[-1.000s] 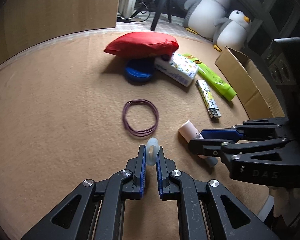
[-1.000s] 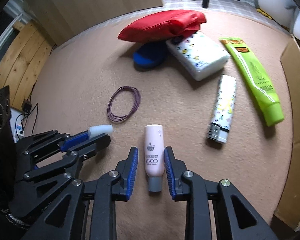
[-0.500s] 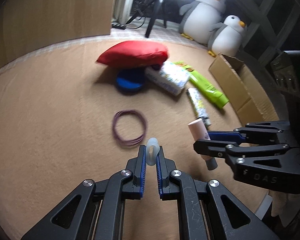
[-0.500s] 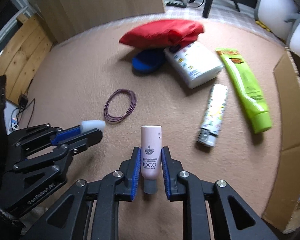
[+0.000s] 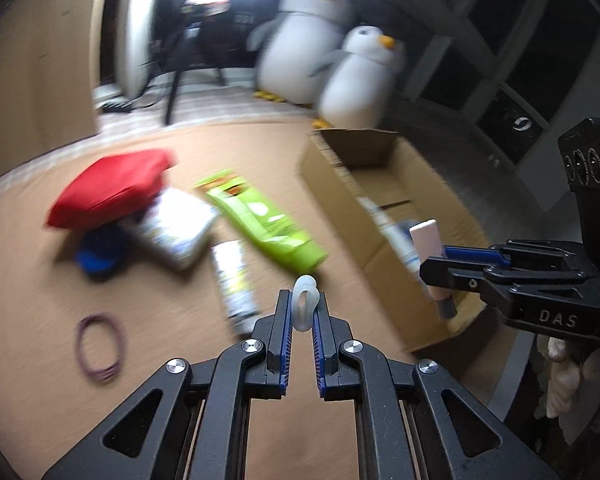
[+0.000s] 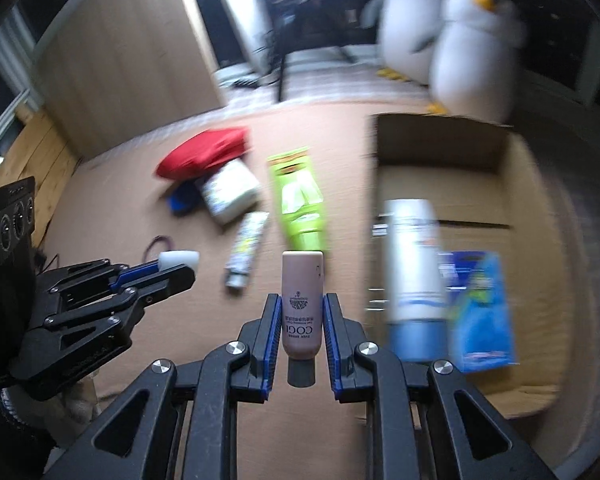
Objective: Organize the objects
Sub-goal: 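Carry the pink bottle into the box with the right gripper while the left gripper brings the white cap there, then move the left tool down to the purple rubber band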
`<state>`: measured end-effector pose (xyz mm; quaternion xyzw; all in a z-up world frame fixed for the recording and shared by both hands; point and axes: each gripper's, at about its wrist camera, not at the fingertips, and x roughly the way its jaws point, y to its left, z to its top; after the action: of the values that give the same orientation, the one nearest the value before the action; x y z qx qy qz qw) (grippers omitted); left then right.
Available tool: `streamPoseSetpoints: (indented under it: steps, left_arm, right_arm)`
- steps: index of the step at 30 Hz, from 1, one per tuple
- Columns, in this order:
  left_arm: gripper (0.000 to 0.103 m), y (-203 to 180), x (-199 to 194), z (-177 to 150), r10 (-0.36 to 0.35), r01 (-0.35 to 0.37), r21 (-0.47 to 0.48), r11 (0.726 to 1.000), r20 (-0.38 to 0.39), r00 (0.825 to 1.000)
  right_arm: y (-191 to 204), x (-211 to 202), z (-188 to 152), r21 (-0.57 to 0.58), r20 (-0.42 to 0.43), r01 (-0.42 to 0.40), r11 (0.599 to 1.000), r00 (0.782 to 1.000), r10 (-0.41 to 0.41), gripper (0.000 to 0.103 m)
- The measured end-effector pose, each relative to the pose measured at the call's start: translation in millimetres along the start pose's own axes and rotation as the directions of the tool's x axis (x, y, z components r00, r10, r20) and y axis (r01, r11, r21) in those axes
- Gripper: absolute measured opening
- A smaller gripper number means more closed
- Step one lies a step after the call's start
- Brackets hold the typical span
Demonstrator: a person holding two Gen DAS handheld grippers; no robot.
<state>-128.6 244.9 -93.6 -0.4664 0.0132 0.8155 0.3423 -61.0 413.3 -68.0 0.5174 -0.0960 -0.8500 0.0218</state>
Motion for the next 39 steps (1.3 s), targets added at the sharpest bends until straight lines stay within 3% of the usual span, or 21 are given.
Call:
streamPoseSetpoints:
  steps: [11, 13, 15, 17, 19, 21, 29, 39]
  left_arm:
    - [0.01, -98.3, 52.6, 33.0, -0.087, 0.089, 0.104, 0.991, -0.025, 0.996]
    - [0.018, -107.3, 57.2, 33.4, -0.098, 0.101, 0.117, 0.988, -0.03, 0.995]
    - [0.024, -113.2, 59.9, 34.0, -0.101, 0.104, 0.125, 0.987, -0.031, 0.994]
    - [0.029, -115.9, 60.2, 33.7, -0.1, 0.103, 0.133, 0.986, -0.028, 0.995]
    - [0.038, -115.7, 59.4, 32.9, -0.08, 0.082, 0.136, 0.987, -0.022, 0.997]
    - [0.041, -110.8, 56.2, 32.0, -0.078, 0.079, 0.126, 0.989, -0.019, 0.997]
    - [0.041, -79.4, 38.2, 23.5, -0.036, 0.036, 0.079, 0.996, -0.008, 0.999]
    - [0.041, -11.5, -1.4, -13.8, 0.046, -0.046, -0.019, 0.999, -0.018, 0.999]
  right_arm:
    - [-84.7, -17.9, -5.1, 0.107, 0.018, 0.053, 0.993, 0.998, -0.055, 0.019]
    - [-92.6, -19.7, -5.4, 0.116, 0.022, 0.053, 0.992, 0.998, -0.056, 0.019]
    - [-98.7, -21.1, -5.0, 0.124, 0.028, 0.057, 0.991, 0.998, -0.061, 0.024]
    - [-104.1, -23.7, -5.6, 0.136, 0.042, 0.061, 0.989, 0.997, -0.067, 0.046]
    - [-107.5, -26.2, -6.7, 0.145, 0.054, 0.059, 0.988, 0.996, -0.068, 0.05]
    - [-108.8, -27.0, -7.4, 0.15, 0.055, 0.055, 0.987, 0.996, -0.063, 0.05]
    - [-95.7, -26.9, -7.2, 0.154, 0.061, 0.023, 0.988, 0.998, -0.033, 0.051]
    - [-41.3, -19.0, -5.8, 0.086, 0.07, -0.018, 0.996, 0.997, 0.012, 0.054]
